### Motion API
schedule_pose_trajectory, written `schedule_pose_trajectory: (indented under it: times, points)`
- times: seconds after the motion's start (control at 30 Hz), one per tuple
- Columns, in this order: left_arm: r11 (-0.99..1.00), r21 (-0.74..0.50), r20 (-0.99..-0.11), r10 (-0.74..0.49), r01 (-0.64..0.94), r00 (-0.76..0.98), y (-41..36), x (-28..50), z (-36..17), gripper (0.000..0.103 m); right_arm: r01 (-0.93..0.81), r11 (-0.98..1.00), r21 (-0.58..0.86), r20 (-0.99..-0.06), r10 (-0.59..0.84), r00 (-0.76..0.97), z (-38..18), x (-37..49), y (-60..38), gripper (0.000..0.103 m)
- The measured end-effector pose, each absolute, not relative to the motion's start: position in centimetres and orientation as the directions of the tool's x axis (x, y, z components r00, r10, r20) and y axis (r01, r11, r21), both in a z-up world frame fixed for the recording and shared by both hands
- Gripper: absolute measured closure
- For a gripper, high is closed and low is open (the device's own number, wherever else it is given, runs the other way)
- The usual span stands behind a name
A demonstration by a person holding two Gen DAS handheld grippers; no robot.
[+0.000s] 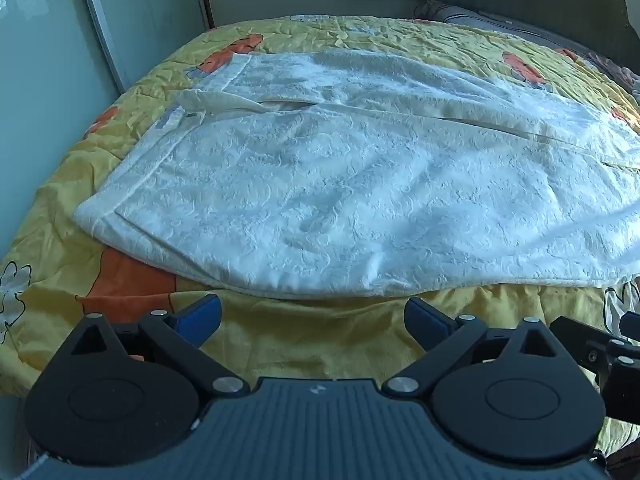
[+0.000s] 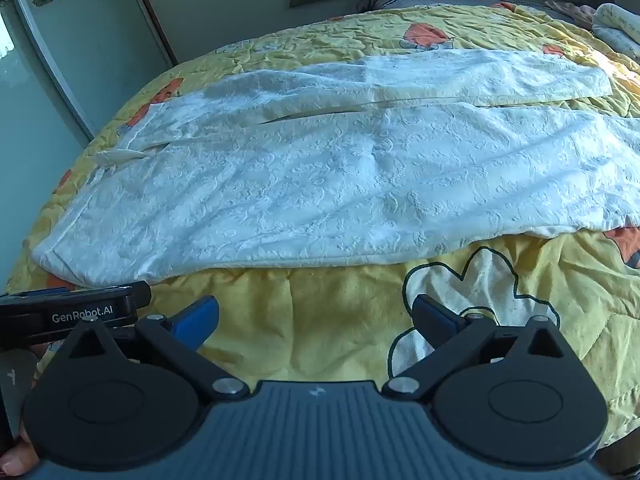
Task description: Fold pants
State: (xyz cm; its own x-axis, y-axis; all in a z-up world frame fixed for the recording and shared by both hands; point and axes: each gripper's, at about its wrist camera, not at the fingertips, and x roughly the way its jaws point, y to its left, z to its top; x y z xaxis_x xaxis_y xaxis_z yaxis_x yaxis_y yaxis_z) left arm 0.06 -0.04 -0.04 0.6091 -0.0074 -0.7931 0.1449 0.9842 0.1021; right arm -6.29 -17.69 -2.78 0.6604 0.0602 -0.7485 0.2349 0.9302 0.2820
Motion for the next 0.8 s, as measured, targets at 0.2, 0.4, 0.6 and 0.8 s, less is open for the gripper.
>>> schedule_pose_trajectory:
  times: [0.2,0.4,0.6,0.8]
  points:
    - [0.982,0.107,-0.795,-0.009,0.155,0.606,0.06,0.22,-0.10,0.004,0.237,0.930,0.281,-0.752,0.060,0.656,-2.71,-6.22,-17.66,0.000]
    - [0.983,0.104,-0.796,-0.009,0.150,0.606,-0.15,-0.15,-0.63,0.004,0.234,0.930,0.283,-0.755,0.066,0.652,-2.67,-6.26,-17.85,0.000]
    - [0.984,0.099,-0.802,-0.008,0.146,0.598,-0.24,-0.07,-0.44,0.004,0.229,0.931,0.284,-0.756,0.070,0.651,-2.82,-6.13,-17.69,0.000]
    - [0.984,0.099,-0.803,-0.007,0.146,0.595,-0.28,-0.05,-0.55,0.004,0.229,0.930,0.289,-0.757,0.075,0.650,-2.93,-6.13,-17.70,0.000]
